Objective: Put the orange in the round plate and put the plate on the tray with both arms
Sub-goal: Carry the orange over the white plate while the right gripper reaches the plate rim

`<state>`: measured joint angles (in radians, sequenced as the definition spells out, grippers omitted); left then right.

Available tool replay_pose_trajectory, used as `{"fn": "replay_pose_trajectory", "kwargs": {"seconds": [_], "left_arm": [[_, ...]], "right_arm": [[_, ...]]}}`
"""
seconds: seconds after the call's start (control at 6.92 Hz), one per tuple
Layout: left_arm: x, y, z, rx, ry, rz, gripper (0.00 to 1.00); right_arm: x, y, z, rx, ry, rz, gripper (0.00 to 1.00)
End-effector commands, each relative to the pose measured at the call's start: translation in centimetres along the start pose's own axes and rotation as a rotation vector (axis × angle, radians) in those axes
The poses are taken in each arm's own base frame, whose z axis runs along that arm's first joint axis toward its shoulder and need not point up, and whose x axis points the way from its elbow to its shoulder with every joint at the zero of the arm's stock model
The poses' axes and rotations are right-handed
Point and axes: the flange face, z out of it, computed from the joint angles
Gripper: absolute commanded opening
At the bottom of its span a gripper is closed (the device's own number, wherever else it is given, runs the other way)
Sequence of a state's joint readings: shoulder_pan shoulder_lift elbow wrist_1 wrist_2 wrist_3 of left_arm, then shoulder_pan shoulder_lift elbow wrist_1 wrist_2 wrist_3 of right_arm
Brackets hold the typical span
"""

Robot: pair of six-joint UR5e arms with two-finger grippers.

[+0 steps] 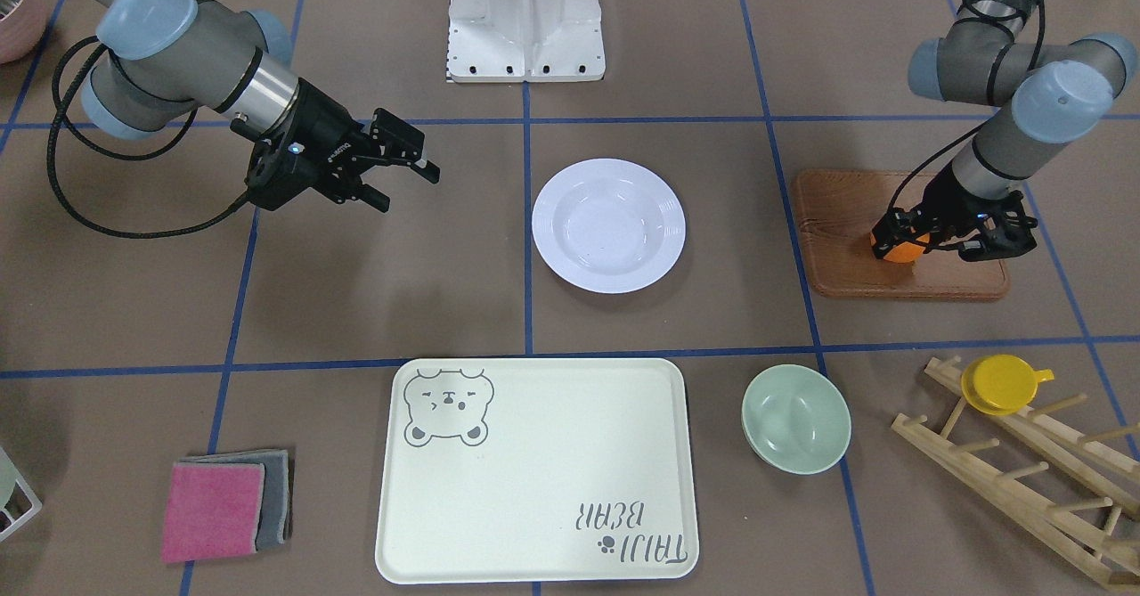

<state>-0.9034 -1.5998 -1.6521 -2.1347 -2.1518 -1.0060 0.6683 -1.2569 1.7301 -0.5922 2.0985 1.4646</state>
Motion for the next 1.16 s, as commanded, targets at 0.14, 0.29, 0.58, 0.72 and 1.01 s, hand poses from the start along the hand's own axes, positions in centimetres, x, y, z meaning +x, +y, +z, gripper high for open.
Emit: {"fn": "replay_pose_trajectory", "kwargs": {"seconds": [0.14,0.29,0.58,0.72,1.01], "left_arm": [[5.4,0.7,-4.2,-0.022,0.027,-0.022,0.73],[10.6,-0.5,-5.7,-0.016,0.053,-0.078,0.73],[21.7,0.1,-6.3,-0.056,0.085,-0.167,0.73],[26.8,1.7,-5.9,-0.055,0.076,-0.183,0.74],[33.7,6.3,-3.9,-0.076,0.073,-0.178,0.74]], "right_arm": [[-0.9,0.3,0.9,0.053,-0.034,-0.028,0.99],[-2.1,-0.1,2.7,0.117,-0.071,-0.019,0.99],[-2.4,0.8,5.8,0.155,-0.106,-0.004,0.98],[-3.7,0.8,8.2,0.175,-0.12,0.003,0.98],[-3.5,2.4,9.8,0.173,-0.11,0.007,0.98]]}}
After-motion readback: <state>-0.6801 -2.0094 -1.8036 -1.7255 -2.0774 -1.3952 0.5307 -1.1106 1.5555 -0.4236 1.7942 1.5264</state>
